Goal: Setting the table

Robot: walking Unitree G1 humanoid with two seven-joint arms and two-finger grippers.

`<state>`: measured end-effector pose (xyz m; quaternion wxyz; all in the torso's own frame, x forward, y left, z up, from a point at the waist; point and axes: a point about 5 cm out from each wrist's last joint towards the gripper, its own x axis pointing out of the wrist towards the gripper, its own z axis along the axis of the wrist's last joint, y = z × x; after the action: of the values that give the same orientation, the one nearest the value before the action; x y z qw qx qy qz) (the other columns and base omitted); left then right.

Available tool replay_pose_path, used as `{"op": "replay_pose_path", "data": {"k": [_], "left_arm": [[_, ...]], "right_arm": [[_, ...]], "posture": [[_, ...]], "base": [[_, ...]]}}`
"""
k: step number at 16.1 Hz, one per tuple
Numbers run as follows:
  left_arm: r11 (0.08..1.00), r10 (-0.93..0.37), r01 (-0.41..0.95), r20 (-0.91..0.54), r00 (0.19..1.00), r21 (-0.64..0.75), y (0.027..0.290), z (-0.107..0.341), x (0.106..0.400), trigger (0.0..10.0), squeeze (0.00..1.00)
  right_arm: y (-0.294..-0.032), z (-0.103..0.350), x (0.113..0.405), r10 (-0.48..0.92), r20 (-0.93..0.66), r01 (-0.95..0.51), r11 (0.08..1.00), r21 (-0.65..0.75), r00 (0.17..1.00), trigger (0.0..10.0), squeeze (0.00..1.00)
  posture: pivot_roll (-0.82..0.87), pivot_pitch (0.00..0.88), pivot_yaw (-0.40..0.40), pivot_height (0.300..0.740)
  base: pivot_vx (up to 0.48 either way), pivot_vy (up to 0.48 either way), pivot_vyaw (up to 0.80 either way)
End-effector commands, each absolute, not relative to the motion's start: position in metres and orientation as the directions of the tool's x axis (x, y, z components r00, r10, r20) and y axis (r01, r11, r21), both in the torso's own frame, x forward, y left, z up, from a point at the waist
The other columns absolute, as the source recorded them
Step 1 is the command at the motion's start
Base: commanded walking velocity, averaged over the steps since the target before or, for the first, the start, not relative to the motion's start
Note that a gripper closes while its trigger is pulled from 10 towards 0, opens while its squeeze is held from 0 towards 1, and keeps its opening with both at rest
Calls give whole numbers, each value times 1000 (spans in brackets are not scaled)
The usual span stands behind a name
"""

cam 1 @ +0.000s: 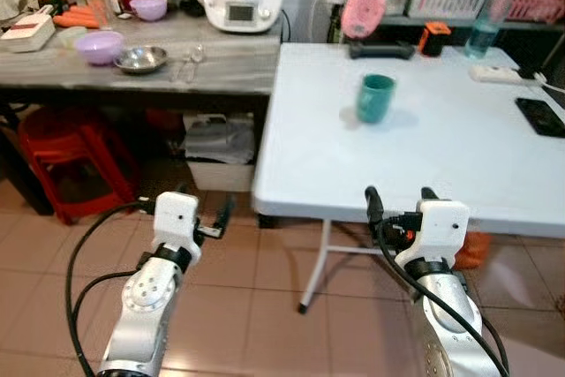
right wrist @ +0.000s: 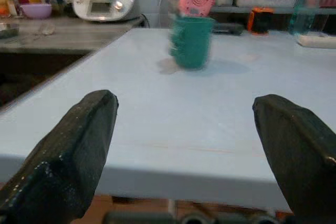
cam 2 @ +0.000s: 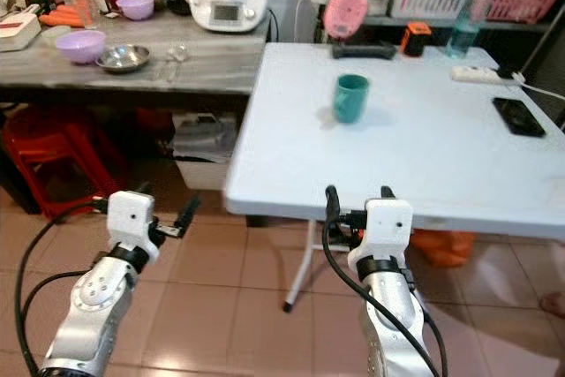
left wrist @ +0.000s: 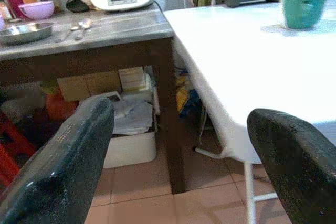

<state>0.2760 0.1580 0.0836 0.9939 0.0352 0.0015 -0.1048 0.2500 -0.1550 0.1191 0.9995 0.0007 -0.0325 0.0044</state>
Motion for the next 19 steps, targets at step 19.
{"op": "replay_pose_path", "data": {"k": [19], "left_arm": [[954,-297,295,25,955,56,150,90,276,10000,0]], "right_arm": [[-165,113,247,-43,47,42,999,14,998,10000,0]], "posture": [[5,0,41,740]], "base": [[69,0,-71]]}}
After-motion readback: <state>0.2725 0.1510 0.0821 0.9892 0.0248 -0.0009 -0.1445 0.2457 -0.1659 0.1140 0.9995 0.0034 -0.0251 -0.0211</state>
